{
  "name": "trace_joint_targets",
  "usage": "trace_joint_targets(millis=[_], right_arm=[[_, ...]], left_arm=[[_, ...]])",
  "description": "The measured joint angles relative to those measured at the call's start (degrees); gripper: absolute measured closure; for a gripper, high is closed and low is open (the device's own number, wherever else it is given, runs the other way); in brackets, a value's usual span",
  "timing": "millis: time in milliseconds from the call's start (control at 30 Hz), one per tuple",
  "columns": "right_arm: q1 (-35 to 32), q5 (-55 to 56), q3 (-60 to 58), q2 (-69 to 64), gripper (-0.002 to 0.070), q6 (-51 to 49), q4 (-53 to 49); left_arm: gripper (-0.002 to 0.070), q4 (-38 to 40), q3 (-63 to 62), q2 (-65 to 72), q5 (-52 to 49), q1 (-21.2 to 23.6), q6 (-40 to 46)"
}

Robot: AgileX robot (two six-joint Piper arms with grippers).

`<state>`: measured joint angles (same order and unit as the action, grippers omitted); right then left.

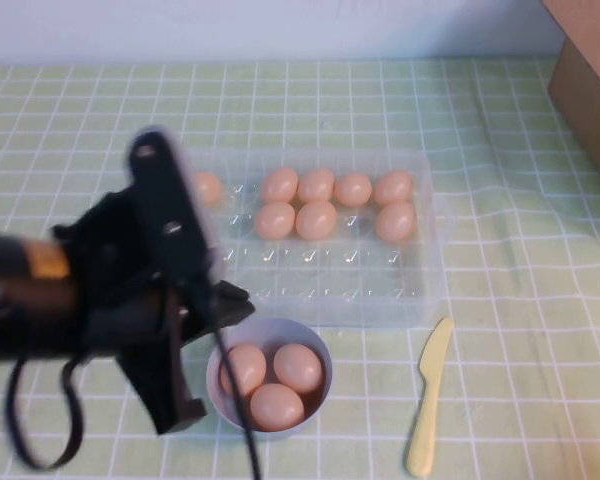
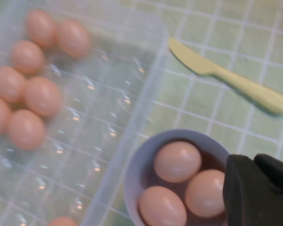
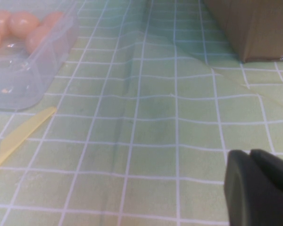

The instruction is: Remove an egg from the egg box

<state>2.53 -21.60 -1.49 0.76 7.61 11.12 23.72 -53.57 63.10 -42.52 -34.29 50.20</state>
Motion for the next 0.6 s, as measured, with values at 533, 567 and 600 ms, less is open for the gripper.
trace_joint_targets(millis=[533,567,600], right_arm=[[0.00,0.00,0.00,0.00,0.0694,0.00,0.00],[0.00,0.00,0.00,0.00,0.0694,0.00,0.00],[0.00,0.00,0.00,0.00,0.0694,0.00,0.00]], left_arm=[[0.0677,2.65,20.06,-23.68,15.89,0.00,-4.63],[0.0677,2.74,20.06,-23.68,15.89,0.00,-4.63],[0.0677,3.16,20.06,-23.68,15.89,0.00,-4.89]])
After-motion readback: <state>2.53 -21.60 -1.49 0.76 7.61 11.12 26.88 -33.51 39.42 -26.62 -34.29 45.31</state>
